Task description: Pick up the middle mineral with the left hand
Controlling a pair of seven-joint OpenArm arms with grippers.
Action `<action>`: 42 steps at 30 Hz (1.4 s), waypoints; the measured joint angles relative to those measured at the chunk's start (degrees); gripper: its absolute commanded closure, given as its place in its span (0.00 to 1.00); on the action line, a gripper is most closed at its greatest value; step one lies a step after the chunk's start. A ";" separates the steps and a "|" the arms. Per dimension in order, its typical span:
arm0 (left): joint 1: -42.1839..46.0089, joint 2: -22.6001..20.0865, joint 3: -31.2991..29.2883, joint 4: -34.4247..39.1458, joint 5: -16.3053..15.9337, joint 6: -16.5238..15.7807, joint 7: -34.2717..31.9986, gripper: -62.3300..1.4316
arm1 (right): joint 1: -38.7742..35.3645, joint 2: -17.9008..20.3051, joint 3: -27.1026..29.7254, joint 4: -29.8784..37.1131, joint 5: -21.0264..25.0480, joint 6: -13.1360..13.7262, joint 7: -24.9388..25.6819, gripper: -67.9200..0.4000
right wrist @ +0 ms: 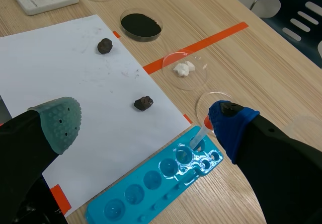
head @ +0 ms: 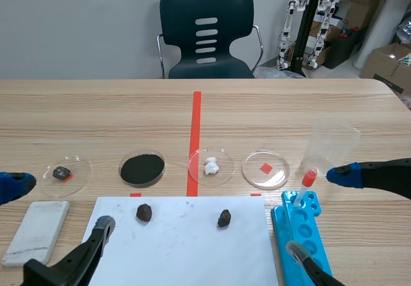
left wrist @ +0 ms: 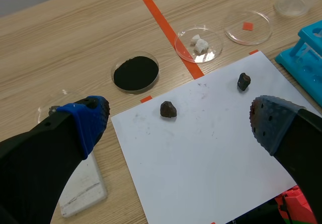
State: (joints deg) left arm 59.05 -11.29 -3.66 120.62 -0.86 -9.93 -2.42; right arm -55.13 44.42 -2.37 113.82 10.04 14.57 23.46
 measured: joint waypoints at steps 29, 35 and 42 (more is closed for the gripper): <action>-8.35 0.00 2.19 -0.22 -2.71 0.02 18.80 0.05 | 0.00 0.00 0.00 0.00 0.00 0.00 0.02 0.22; -17.42 0.00 7.45 -4.48 -4.35 5.11 29.59 0.05 | 0.00 0.00 0.00 0.00 0.00 0.00 0.00 0.22; -29.57 -0.15 15.76 -13.73 -4.57 16.35 39.76 0.05 | 0.00 0.00 0.00 0.00 0.00 0.00 0.00 0.22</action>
State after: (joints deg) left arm 29.47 -11.44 12.10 106.89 -5.43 6.42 37.34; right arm -55.13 44.42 -2.37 113.82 10.04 14.57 23.46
